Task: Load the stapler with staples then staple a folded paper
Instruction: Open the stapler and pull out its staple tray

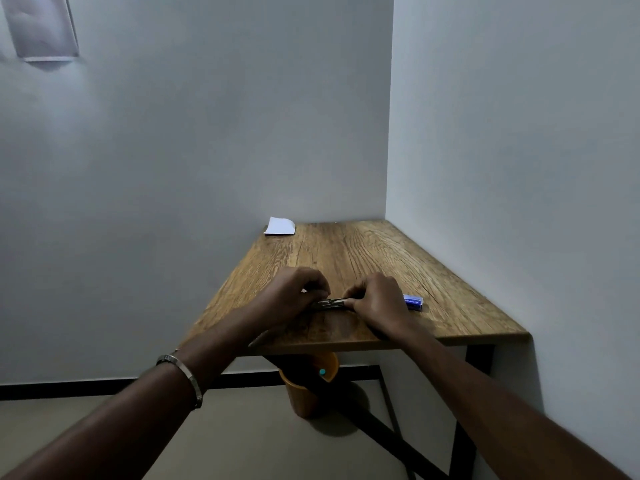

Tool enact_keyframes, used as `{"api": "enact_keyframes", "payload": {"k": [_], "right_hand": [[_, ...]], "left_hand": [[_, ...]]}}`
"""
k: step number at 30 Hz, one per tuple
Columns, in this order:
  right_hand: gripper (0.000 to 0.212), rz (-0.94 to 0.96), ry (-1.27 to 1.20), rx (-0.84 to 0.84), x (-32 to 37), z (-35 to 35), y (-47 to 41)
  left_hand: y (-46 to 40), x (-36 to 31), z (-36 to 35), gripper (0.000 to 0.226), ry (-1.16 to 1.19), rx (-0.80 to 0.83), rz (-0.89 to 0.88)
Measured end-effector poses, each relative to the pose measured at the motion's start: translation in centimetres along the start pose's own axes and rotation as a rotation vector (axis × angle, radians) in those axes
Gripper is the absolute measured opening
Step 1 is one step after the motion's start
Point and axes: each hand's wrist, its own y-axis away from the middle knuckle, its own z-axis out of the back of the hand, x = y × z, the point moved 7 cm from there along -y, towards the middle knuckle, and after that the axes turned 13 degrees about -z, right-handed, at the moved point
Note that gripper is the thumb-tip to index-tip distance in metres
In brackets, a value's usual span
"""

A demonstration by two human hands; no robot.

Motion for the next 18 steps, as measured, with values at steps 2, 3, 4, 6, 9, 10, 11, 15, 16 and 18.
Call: {"api": "enact_keyframes", "payload": {"k": [2, 3, 4, 6, 9, 10, 11, 15, 16, 18], "right_hand": [[0.013, -0.005, -0.002, 0.003, 0.0, 0.0, 0.0], [0.013, -0.005, 0.002, 0.002, 0.0, 0.0, 0.0], [0.013, -0.006, 0.007, 0.001, 0.0, 0.0, 0.0], [0.014, -0.007, 0.013, 0.002, 0.0, 0.0, 0.0], [0.016, -0.005, 0.02, 0.011, -0.1, -0.1, -0.1], [0.016, -0.004, 0.021, 0.009, -0.2, -0.1, -0.1], [0.016, -0.005, 0.018, 0.008, -0.2, 0.0, -0.2], [0.014, -0.011, 0.026, -0.006, -0.3, -0.1, -0.3], [0.014, -0.012, 0.034, -0.009, -0.4, -0.2, -0.3], [0.014, -0.02, 0.042, -0.012, -0.4, -0.3, -0.5]], "left_hand": [[0.0, 0.2, -0.1, 0.025, 0.033, 0.015, 0.04], [0.0, 0.2, -0.2, 0.03, 0.048, 0.017, 0.054], [0.0, 0.2, -0.3, 0.033, 0.054, 0.012, 0.065], [-0.1, 0.2, -0.5, 0.033, 0.068, -0.035, 0.092], [0.1, 0.2, -0.7, 0.034, 0.099, -0.097, 0.129], [0.1, 0.2, -0.8, 0.034, 0.104, -0.099, 0.128], [0.1, 0.1, -0.8, 0.034, 0.11, -0.097, 0.127], [0.6, 0.1, -0.2, 0.034, 0.165, -0.193, 0.193], [0.9, 0.3, -0.1, 0.033, 0.192, -0.238, 0.229], [1.8, 0.7, 0.3, 0.028, 0.245, -0.327, 0.303]]}}
